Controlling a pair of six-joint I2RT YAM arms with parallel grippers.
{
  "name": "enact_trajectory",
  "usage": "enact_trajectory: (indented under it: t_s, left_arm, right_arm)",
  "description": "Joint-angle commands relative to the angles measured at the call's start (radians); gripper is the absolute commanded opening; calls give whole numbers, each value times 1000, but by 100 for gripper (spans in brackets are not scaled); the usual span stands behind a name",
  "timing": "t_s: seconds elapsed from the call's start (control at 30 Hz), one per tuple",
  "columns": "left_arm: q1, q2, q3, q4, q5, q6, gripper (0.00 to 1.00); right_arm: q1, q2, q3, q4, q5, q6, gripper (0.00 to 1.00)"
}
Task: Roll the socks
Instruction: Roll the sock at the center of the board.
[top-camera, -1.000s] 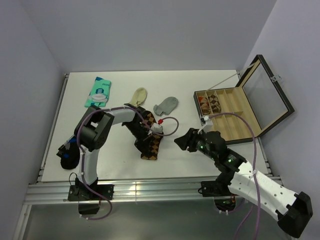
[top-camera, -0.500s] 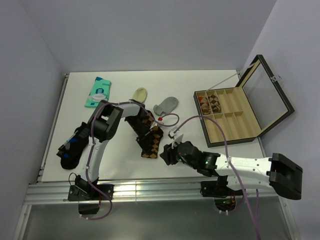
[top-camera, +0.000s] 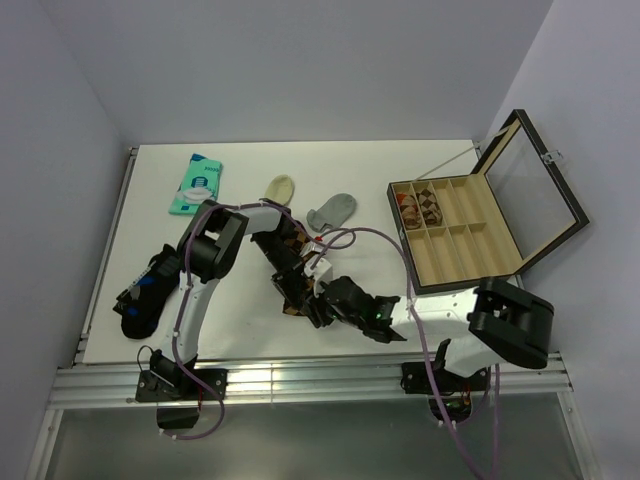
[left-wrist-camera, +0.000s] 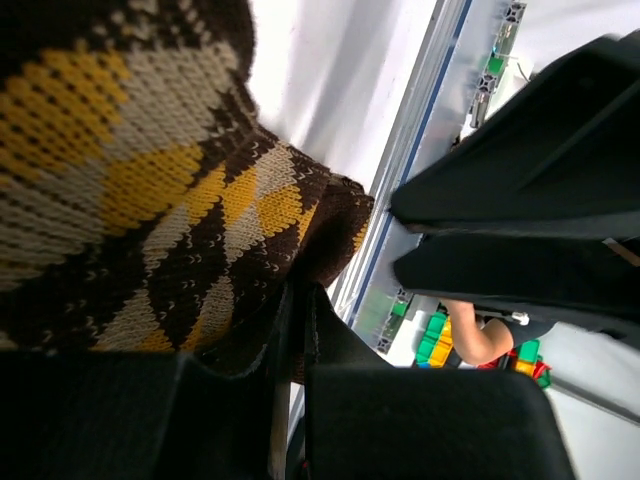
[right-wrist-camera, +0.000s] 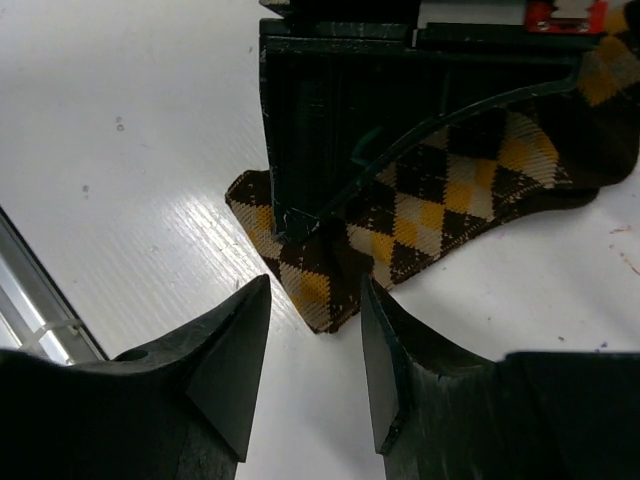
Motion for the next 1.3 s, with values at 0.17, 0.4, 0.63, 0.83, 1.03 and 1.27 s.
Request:
enact_trajectory:
  t_s: [0.17,0.4,0.63,0.83,1.03,1.27]
  left_arm:
    - [6,16,25,93,-98,-33,0]
    - [6,11,25,76,-79,-8,2]
    - [6,-12,-1,99,-70,-7,10]
    - [18,-79,-46,181,-50,-39,23]
    - [55,-239,-152,351,-6,-102,31]
    - [147,-358,-253,484,60,-189,31]
  right_arm:
    - [5,107,69,80,-31,-44,47]
    - [4,171,85,74,-10,-31,45]
    - [-8,197,62,98,-5,17,19]
    - [-39,205,40,90,-60,60,5]
    - [-113,179,-13,120,-148,124,4]
    - [-192,170,11,38,-301,169,4]
